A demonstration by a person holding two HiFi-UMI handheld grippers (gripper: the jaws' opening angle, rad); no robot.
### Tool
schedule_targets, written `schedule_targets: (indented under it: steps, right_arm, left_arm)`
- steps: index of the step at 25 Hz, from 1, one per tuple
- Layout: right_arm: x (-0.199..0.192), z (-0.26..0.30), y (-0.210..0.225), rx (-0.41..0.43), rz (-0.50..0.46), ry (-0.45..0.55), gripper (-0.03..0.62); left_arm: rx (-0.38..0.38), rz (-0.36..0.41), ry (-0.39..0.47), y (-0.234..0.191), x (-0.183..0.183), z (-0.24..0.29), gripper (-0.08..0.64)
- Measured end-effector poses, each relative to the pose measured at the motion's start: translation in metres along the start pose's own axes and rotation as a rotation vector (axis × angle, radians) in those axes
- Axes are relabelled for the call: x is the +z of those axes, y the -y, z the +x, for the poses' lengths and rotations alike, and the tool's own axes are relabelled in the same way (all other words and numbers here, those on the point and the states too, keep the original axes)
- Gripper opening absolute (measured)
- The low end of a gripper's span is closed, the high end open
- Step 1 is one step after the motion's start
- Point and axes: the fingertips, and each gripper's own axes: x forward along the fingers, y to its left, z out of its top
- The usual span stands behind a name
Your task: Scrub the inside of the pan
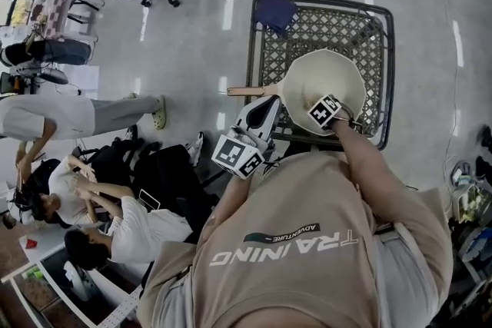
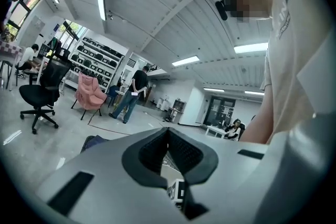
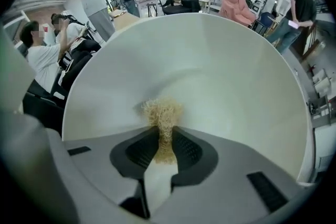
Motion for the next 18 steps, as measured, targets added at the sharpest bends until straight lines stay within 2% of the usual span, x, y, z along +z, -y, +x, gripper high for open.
schedule_targets:
  steps: [3, 7, 10, 12, 14, 18]
  right_arm:
    - [-0.016, 0.000, 0.022, -0.069, 0.011, -0.048, 0.091]
    - [-0.044, 0.004, 0.053, -0.199, -0.029, -0.177, 0.091]
    - [-0.051, 0.000, 0.071, -0.255, -0.018, -0.203, 0.091]
    - [-0.045, -0.007, 0.077, -0.251, 0.018, -0.165, 0.090]
    - [-0.032, -0.020, 0.079, -0.230, 0.056, -0.085, 0.089]
    - [0.000, -0.064, 0.077, -0.132, 0.114, 0.164, 0.089]
  left_arm:
    - [-0.023, 0.030, -0.012, 0.005, 0.002, 0.008, 0.018]
    - [-0.047, 0.063, -0.039, 0.009, 0.000, 0.016, 0.018]
    - [-0.071, 0.097, -0.040, 0.012, 0.007, 0.020, 0.018]
    - [-0.076, 0.105, -0.037, 0.012, 0.012, 0.020, 0.018]
    - [-0.073, 0.098, -0.037, 0.009, 0.014, 0.020, 0.017]
    - [-0.069, 0.103, -0.042, 0.005, 0.008, 0.025, 0.018]
